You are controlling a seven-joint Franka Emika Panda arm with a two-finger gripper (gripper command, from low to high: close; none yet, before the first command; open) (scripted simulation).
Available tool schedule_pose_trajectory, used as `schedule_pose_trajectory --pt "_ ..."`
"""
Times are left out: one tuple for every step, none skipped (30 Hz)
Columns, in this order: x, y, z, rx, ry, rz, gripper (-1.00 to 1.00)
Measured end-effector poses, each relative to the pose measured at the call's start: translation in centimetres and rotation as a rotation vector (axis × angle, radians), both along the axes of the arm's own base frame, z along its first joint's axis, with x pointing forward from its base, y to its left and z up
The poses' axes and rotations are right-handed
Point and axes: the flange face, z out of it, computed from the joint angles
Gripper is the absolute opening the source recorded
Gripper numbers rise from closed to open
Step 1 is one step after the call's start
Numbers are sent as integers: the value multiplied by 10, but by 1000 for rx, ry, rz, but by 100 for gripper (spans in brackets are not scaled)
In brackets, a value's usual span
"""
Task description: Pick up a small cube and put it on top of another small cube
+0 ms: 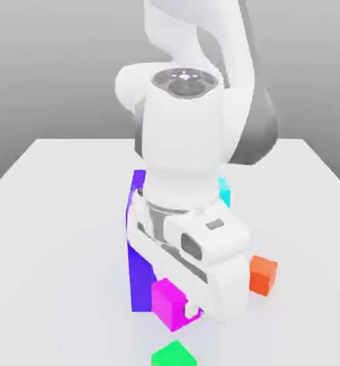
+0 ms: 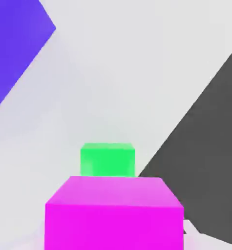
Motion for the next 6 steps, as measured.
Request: schedule_pose_trajectory --pt "0 0 -17 1 3 6 -100" --pt "0 -1 -34 2 4 9 -100" --pt "0 -1 -45 2 5 10 100" --pt "0 -1 -45 2 5 10 100" --pt "0 -1 -45 2 5 10 100" --pt "0 -1 -45 2 5 10 100"
